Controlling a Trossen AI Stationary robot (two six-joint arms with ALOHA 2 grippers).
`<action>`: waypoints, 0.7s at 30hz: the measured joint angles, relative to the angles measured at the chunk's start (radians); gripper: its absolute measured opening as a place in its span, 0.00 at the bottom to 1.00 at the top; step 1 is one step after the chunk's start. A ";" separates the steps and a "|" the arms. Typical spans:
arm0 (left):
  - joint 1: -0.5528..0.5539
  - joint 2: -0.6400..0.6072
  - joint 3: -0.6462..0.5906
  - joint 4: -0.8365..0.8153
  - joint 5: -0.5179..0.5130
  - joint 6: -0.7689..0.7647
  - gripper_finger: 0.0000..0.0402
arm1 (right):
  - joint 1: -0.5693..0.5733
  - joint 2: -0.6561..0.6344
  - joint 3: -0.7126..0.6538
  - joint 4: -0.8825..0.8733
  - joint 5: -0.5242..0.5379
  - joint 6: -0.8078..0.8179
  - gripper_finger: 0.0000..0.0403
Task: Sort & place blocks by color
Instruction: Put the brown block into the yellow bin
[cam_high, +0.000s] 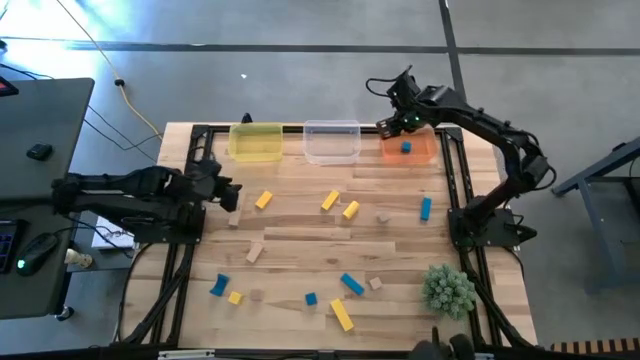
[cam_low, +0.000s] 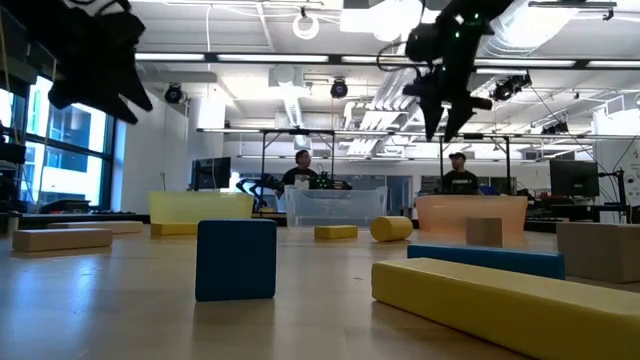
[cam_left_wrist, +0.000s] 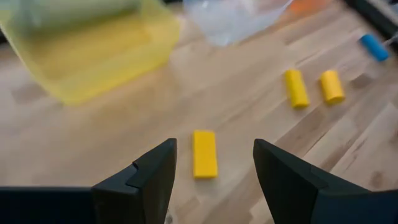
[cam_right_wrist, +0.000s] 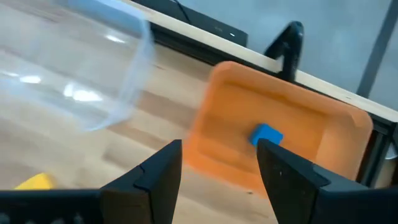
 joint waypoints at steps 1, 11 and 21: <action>0.019 0.019 0.000 0.000 0.030 -0.006 0.50 | 0.013 -0.010 0.000 0.000 0.000 0.008 0.49; 0.196 0.205 0.000 -0.002 0.260 -0.002 0.50 | 0.107 -0.053 0.000 0.016 0.004 0.038 0.49; 0.272 0.350 0.000 -0.002 0.323 -0.067 0.50 | 0.121 -0.053 0.000 0.014 0.005 0.015 0.49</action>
